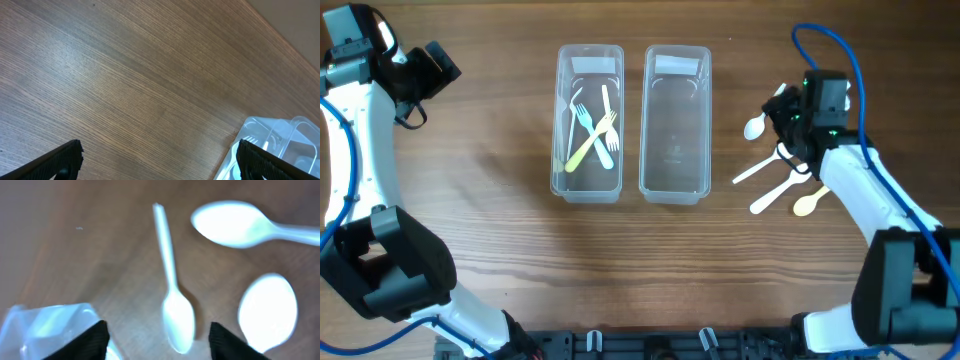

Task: Pack container
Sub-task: 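Reach the right gripper to the white spoons and grasp one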

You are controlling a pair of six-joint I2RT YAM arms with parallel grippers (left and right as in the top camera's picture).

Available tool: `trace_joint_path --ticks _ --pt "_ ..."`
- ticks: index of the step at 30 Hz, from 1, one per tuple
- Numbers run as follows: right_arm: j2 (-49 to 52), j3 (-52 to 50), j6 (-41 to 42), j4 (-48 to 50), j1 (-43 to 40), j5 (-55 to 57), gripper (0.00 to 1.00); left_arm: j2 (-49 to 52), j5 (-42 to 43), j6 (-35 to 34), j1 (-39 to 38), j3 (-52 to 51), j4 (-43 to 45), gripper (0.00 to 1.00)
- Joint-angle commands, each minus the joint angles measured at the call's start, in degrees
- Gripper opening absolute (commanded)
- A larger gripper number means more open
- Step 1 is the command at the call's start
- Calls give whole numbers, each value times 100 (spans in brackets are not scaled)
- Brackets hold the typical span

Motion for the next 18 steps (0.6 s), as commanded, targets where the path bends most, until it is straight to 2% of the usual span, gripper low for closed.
trace_joint_path --ticks 1,6,15,18 --pt "354 35 549 -330 -7 -103 50 -155 -13 -31 26 59 13 100" --pt "632 35 728 -721 -2 -120 50 -155 -13 -31 26 59 13 100" --pt "686 35 748 -758 4 -319 54 -155 -13 -31 26 59 13 100" --pt "686 35 1091 -1113 4 -332 53 -155 -13 -31 26 59 13 100"
